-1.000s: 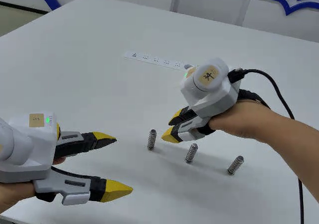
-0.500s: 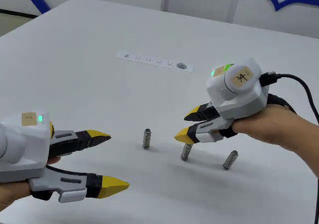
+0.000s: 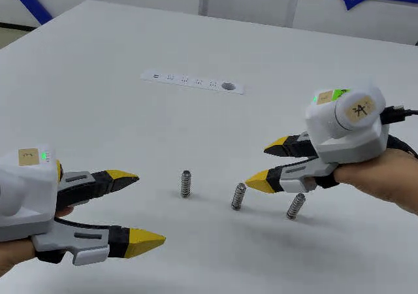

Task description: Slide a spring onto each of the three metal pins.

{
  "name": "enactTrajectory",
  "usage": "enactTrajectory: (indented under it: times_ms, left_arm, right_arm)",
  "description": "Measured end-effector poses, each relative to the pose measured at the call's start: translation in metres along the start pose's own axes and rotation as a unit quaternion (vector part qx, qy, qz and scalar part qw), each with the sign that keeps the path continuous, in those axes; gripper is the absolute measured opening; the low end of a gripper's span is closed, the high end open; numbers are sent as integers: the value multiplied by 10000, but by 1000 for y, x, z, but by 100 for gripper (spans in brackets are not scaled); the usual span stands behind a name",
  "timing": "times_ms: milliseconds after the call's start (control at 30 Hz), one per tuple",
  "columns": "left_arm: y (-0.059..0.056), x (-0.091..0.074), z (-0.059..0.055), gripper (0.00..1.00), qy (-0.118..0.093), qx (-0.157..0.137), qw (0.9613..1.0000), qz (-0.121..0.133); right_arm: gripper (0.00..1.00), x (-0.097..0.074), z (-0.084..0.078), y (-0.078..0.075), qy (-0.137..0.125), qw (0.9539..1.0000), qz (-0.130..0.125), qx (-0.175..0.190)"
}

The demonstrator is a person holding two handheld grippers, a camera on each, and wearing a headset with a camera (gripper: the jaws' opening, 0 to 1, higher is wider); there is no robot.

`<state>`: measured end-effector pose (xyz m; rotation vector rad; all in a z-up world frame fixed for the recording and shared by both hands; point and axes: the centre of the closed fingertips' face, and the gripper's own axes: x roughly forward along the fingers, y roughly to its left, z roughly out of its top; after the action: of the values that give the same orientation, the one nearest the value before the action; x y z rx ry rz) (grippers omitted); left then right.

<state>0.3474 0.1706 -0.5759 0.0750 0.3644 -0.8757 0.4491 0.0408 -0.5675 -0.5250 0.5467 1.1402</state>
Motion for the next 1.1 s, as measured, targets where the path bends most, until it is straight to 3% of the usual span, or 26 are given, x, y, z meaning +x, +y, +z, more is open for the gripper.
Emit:
enactTrajectory:
  times_ms: [233, 500, 767, 1100]
  left_arm:
    - [1, 3, 2, 71, 13, 15, 10000, -31]
    - [2, 4, 3, 71, 36, 23, 10000, -37]
    - [2, 4, 3, 72, 60, 16, 10000, -49]
    - [2, 7, 1, 73, 71, -3, 9999, -71]
  right_arm:
    - [50, -20, -11, -10, -195, 9993, -228, 201]
    - [53, -42, -31, -10, -299, 9980, -401, 388]
    - [55, -55, -52, -2, -349, 9966, -485, 562]
    - [56, -67, -69, 6, -634, 9931, -566, 802]
